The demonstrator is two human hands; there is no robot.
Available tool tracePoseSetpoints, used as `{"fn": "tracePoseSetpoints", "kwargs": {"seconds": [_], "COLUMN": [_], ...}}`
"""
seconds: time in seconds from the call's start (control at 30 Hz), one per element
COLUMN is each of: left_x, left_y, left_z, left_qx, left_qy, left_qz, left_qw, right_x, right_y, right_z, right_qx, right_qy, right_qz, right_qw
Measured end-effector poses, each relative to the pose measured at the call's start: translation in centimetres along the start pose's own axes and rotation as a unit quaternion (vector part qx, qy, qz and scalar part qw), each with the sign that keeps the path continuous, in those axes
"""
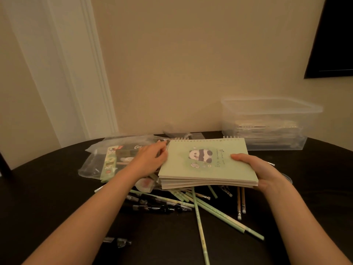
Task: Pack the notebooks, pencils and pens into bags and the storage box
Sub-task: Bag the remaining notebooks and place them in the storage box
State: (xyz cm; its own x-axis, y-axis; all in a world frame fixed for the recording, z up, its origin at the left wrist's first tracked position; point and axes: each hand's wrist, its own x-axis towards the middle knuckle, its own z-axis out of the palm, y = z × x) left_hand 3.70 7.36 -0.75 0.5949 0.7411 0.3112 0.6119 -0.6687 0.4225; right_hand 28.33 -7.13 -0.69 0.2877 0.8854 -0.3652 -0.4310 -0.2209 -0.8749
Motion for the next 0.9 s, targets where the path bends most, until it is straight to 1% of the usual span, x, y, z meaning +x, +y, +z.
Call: {"fn": "tracePoseSetpoints", "kwargs": {"seconds": [0.17,0.3,0.43,0.53,0.67,0.73,0.9], "left_x": [-0.3,-0.4,-0.2,-0.5,-0.9,-1.0,-0.7], "left_y": [0.3,0.3,0.1,0.1,0.0,0.0,0.0], "left_z": [0.2,0.0,0.0,0.2,0.2,0.2,-0.1], "left_qx": [0.037,0.071,0.135,0.148,0.179,0.175,0.122], "left_qy": [-0.012,-0.020,0.012,0.038,0.040,0.037,0.045], "left_qz": [0.017,0.014,0.011,-0.013,-0.032,-0.037,-0.077], "left_qw": [0.999,0.997,0.991,0.988,0.982,0.983,0.988], "right_x": [-0.2,-0.2,0.4,0.7,0.9,1.1,1.2], "right_y": [0.0,0.1,0.5,0.6,0.8,0.9,0.9], "right_z": [0.2,0.4,0.5,0.6,0.8,0.9,1.0], "right_qx": [-0.011,0.004,0.024,0.037,0.050,0.049,0.053], "right_qy": [-0.004,-0.004,0.015,0.022,0.028,0.034,0.047], "right_qz": [-0.009,-0.018,-0.025,-0.034,-0.041,-0.046,-0.045], "right_qw": [1.000,1.000,0.999,0.998,0.998,0.997,0.996]}}
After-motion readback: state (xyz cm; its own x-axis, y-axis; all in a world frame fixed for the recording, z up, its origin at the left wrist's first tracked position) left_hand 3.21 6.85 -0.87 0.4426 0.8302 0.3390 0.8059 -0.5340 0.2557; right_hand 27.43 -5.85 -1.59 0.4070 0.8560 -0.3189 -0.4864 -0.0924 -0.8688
